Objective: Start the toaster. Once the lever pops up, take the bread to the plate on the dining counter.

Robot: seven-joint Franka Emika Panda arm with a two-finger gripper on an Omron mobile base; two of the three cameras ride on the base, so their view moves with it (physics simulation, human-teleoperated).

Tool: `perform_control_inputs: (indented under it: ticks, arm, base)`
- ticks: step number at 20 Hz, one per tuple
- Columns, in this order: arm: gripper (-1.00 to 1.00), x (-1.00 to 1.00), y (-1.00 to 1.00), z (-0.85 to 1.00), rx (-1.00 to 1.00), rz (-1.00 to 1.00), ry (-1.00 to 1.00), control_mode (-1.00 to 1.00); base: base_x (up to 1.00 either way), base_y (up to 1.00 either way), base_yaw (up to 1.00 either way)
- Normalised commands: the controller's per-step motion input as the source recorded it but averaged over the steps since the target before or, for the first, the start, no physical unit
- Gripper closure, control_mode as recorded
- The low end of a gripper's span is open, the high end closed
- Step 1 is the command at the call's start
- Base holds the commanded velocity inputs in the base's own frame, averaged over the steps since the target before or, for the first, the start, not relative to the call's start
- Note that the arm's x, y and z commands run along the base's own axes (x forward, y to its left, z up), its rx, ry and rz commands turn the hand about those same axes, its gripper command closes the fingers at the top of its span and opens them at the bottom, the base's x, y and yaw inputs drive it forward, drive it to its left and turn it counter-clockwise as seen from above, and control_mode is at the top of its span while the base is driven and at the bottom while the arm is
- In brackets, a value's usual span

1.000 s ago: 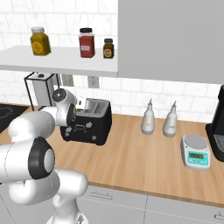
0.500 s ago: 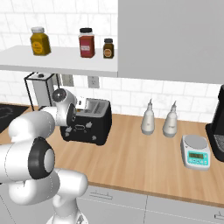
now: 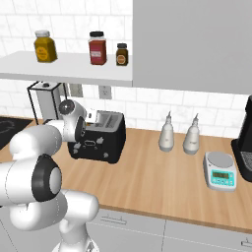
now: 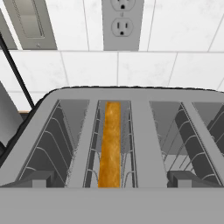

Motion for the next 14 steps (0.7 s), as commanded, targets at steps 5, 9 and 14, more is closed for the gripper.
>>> perform_control_inputs:
  ticks: [5,9,14]
  arm:
    - [-1.0,0.0,0.0,0.0,0.0,0.0,0.0,-1.0]
    - [-1.0,0.0,0.0,0.0,0.0,0.0,0.0,-1.0]
    - [-1.0,0.0,0.0,0.0,0.0,0.0,0.0,-1.0]
  base:
    - [0.0,0.0,0.0]
    - [0.0,0.0,0.0]
    - [0.0,0.0,0.0]
